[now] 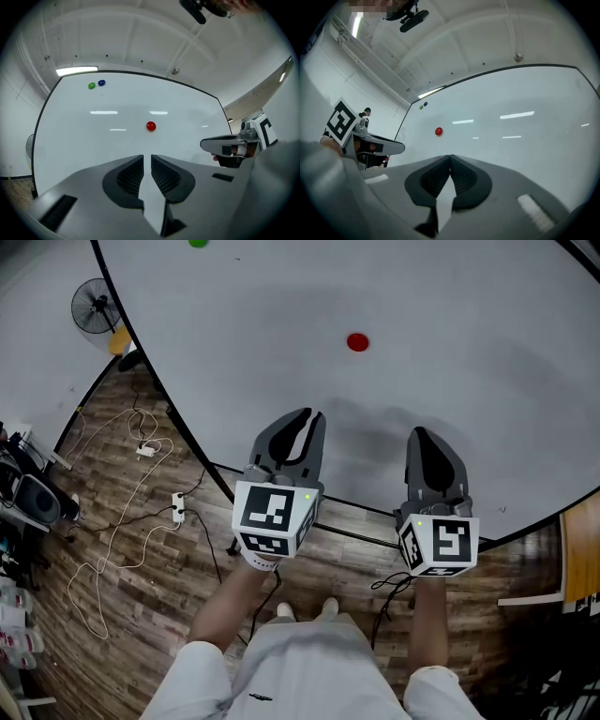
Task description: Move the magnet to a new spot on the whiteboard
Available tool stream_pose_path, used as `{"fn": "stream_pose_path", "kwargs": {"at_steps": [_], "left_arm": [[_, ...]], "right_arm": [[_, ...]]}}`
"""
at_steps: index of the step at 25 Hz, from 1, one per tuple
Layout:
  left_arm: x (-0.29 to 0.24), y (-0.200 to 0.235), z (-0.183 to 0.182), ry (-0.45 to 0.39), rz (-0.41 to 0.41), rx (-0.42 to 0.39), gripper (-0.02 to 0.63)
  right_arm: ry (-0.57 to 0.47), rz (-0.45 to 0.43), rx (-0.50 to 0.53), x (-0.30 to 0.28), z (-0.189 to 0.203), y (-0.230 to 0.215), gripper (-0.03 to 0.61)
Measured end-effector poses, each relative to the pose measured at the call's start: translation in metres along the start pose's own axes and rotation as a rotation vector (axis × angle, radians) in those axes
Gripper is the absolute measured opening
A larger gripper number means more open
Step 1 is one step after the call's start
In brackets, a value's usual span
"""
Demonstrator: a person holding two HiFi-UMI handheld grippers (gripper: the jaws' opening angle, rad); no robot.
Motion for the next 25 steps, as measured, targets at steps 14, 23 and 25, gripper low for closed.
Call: {"fn": "stream_pose_path", "kwargs": {"at_steps": [14,23,25], "left_arm": [[0.020,0.009,0.044,0.057,-0.020,0.040,0.006],[0.026,0.009,0.062,0.081,-0.027,0.065,0.006],[0.027,0.006,0.064,0.084,-0.026,0.068,0.006]], "right_arm": [[0.043,-0.004,-0.050,0.008,0.042,0.007,0.011],[0.083,0.002,-0.074,0.015,0.057,0.011,0.011],[0.089,0.001,-0.076,0.018,0.059,0.009,0.011]]}}
Point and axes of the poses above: the fingertips, and each gripper's own axes: x backward along the fingers, y to its left, z out of its underside, the point moved 7 cm from there along x, backward along the fingers, and after that the axes turned 15 degrees about y, right-handed, at the moved point
